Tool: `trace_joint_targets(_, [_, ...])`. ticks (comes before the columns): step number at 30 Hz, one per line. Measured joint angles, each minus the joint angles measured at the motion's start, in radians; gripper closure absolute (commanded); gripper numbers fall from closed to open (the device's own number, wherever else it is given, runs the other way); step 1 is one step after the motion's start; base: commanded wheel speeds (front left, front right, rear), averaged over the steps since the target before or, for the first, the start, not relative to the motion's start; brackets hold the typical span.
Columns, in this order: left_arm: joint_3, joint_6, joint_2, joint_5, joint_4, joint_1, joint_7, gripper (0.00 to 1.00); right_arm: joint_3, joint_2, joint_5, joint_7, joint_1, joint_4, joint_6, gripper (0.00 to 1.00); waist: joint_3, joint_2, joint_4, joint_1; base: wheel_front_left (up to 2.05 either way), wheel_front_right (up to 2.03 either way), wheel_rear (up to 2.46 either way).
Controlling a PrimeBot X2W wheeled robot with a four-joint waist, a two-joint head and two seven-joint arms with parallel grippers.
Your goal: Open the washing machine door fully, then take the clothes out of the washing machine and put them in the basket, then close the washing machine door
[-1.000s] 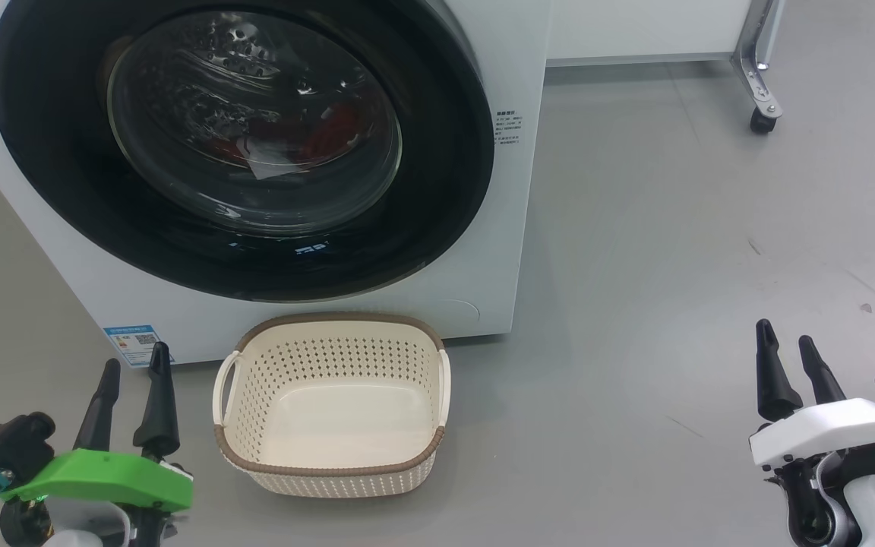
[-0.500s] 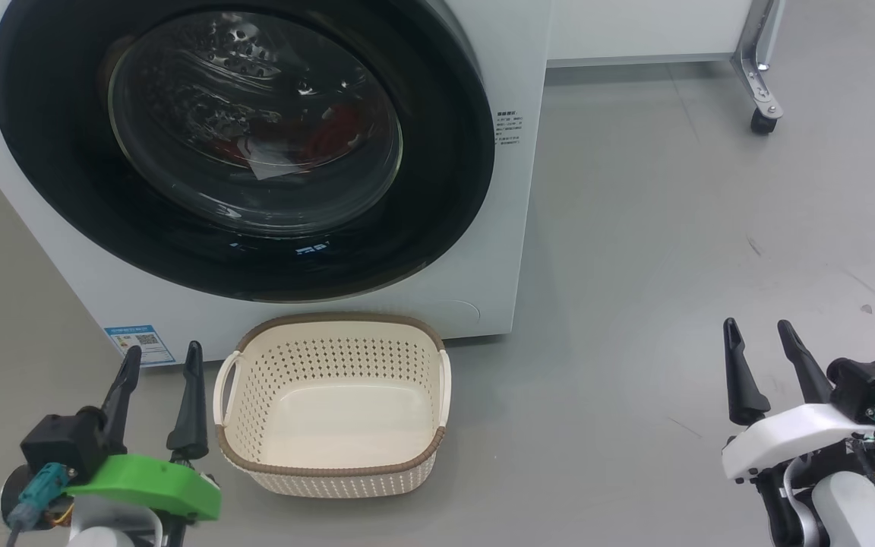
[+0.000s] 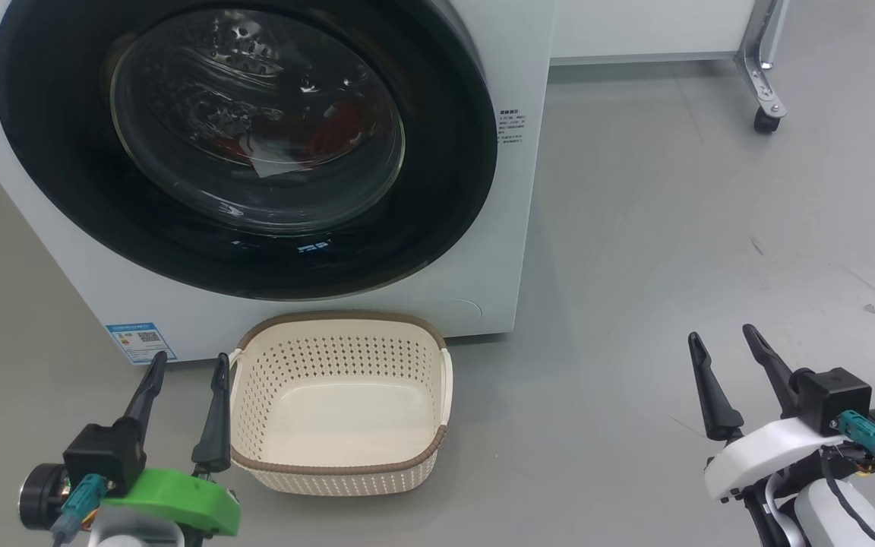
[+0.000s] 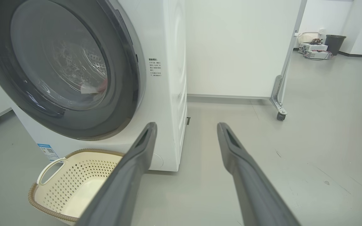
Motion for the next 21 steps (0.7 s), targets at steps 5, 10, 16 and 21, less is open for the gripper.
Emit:
trace_joint_targets(5, [0.004,0.0,-0.006,0.0,0.017,0.008,0.0,0.0,-0.003,0.007,-0.007,0.0,0.0,0.007,-0.01,0.0,0.002,0.0,0.0,0.0,0.0,0.0,0.0])
trace_joint_targets(10, [0.008,0.003,-0.012,0.007,0.038,0.009,0.0,0.0,-0.013,0.016,-0.007,0.0,0.001,0.013,-0.016,0.0,0.002,0.0,-0.001,0.0,0.0,0.0,0.0])
trace_joint_targets(16, [0.016,0.006,-0.023,0.009,0.054,0.011,0.0,0.0,-0.02,0.024,-0.007,0.0,0.004,0.02,-0.016,0.0,0.0,0.0,-0.002,0.0,0.0,0.0,0.0])
trace_joint_targets(21, [0.022,0.006,-0.025,0.015,0.066,0.014,0.0,0.0,-0.023,0.025,-0.007,0.0,0.014,0.025,-0.016,0.0,-0.001,0.0,-0.004,0.0,0.0,0.0,0.0])
